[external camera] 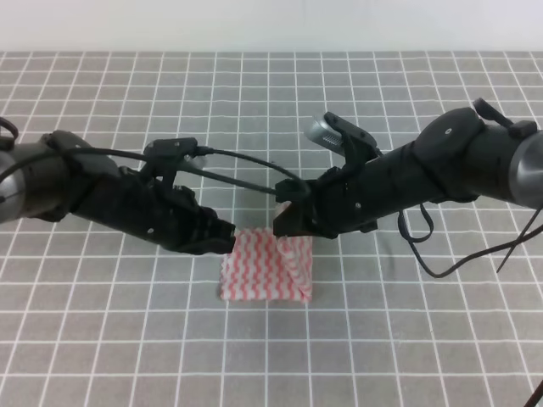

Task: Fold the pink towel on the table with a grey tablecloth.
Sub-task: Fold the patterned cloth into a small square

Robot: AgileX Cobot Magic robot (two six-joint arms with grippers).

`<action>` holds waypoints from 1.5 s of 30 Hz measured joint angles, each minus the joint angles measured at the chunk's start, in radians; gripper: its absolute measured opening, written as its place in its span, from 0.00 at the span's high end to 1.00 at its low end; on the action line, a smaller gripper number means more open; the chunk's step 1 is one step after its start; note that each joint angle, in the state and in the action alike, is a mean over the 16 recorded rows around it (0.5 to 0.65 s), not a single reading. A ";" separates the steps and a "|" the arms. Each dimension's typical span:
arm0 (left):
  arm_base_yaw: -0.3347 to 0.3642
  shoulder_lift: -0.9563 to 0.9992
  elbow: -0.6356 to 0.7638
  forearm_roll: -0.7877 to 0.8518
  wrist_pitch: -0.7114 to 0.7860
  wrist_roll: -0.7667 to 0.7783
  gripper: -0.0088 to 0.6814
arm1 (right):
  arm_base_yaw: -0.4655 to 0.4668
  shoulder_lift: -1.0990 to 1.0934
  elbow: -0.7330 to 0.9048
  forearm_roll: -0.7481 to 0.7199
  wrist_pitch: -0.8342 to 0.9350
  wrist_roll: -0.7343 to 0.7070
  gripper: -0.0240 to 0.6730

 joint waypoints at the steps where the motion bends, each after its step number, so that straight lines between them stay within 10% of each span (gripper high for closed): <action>1: 0.001 -0.001 0.000 0.004 0.002 0.000 0.99 | 0.001 0.000 0.000 0.008 0.002 -0.006 0.99; 45: 0.003 -0.002 0.000 0.044 -0.026 -0.003 0.99 | 0.059 0.057 -0.039 0.028 -0.017 -0.027 0.99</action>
